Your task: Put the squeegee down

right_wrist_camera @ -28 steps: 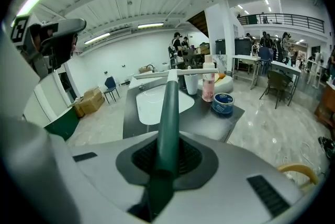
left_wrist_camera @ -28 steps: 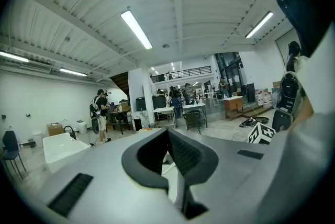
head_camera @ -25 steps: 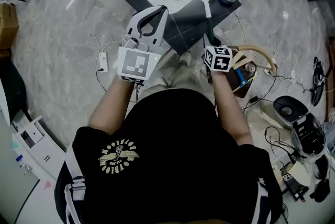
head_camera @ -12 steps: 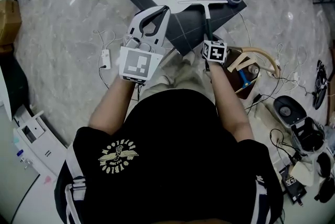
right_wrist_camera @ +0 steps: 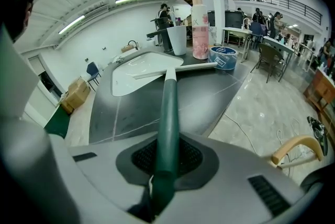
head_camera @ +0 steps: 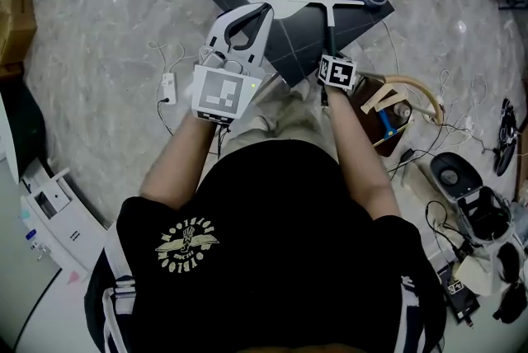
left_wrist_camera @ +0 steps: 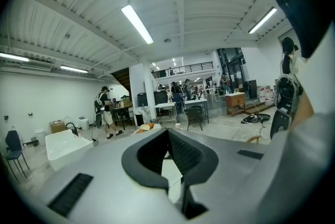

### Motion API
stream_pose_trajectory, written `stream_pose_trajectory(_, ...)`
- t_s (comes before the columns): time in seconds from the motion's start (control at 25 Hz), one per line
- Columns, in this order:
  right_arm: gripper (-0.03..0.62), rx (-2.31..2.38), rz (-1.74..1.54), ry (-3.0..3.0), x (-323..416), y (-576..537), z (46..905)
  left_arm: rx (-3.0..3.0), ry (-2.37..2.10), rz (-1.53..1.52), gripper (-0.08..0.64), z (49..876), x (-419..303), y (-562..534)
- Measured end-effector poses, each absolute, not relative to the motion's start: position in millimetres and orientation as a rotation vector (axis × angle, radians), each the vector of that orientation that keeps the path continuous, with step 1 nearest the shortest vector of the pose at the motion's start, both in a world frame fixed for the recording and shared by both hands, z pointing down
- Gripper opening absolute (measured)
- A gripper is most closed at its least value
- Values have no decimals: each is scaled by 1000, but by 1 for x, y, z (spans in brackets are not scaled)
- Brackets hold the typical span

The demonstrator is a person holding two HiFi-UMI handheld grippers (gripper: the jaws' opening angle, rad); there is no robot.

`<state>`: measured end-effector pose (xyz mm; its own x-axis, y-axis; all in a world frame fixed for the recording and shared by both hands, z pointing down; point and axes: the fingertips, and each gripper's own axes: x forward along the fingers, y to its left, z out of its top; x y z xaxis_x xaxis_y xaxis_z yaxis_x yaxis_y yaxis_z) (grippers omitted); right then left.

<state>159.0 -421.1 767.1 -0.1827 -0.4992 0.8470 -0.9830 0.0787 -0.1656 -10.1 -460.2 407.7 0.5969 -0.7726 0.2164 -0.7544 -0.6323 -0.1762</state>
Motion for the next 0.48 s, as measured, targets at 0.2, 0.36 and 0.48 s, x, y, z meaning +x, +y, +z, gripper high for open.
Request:
stream_pose_trajectory(0.2,133,1387,1125,-1820,146,-420,762,-2749,1290,-424,24,407,1,-467)
stream_pose_trajectory(0.36,235,1290,1128,-1864,136,-412,755,-2758,1271,-412,23,405,9,-469)
stream_pose_trajectory(0.48,247,1266,1094,-1892,139,-409,746,-2764,1258,-400,23,403,16,-472)
